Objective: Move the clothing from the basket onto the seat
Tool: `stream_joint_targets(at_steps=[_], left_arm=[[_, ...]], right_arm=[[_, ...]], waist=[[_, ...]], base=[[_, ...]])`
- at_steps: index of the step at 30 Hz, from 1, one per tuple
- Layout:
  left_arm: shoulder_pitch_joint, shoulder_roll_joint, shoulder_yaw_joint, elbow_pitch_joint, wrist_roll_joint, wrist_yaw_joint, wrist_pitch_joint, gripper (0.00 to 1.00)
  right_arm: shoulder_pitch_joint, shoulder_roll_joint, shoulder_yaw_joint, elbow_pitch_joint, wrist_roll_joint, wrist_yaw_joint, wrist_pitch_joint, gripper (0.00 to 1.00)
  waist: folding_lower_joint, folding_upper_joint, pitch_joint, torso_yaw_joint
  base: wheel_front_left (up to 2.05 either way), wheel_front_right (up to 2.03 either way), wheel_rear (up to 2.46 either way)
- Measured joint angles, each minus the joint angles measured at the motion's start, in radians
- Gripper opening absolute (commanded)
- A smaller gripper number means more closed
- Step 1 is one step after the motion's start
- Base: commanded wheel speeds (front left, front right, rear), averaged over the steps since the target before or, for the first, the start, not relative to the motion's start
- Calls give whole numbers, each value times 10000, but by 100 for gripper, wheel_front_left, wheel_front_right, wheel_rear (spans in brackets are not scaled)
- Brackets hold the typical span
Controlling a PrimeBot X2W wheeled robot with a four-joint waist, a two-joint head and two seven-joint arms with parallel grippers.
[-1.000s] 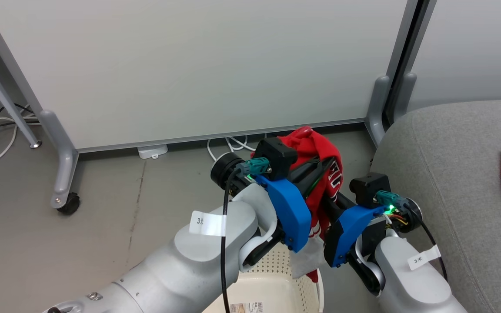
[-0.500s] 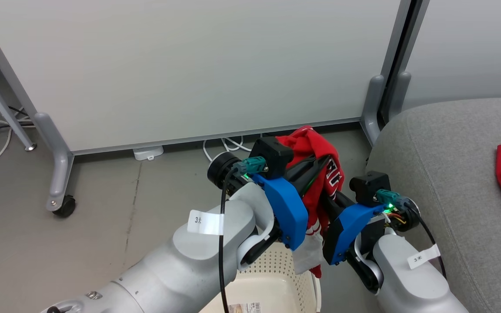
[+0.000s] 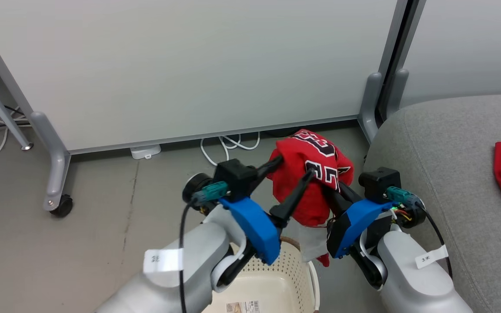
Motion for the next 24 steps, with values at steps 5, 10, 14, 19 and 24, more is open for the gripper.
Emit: stream_joint_targets(at_steps=[5,10,14,19,24], left_arm=[[1835,849,1977,-1580,1365,8,-12,100],[3874,1379,3902,-2861,2769,10,-13,100],[5052,1404,5033,-3486,3705,0,-23,100],[5881,1335,6013,-3802,4397,-59,-23,100],[6280,1131,6583,-3969,4767,-92,-25,100]], right_arm=[[19,0,-178,-249,-117,0,-10,0],[97,0,-339,-571,-261,0,17,0],[221,0,-581,-830,-408,0,92,0],[382,0,-821,-1116,-539,0,182,0],[443,0,-890,-1331,-541,0,274,0]], waist=[[0,0,85,-59],[0,0,149,-129],[0,0,259,-116],[0,0,385,-79],[0,0,446,-66]], base=[[0,0,0],[0,0,0],[0,0,0],[0,0,0],[0,0,0]])
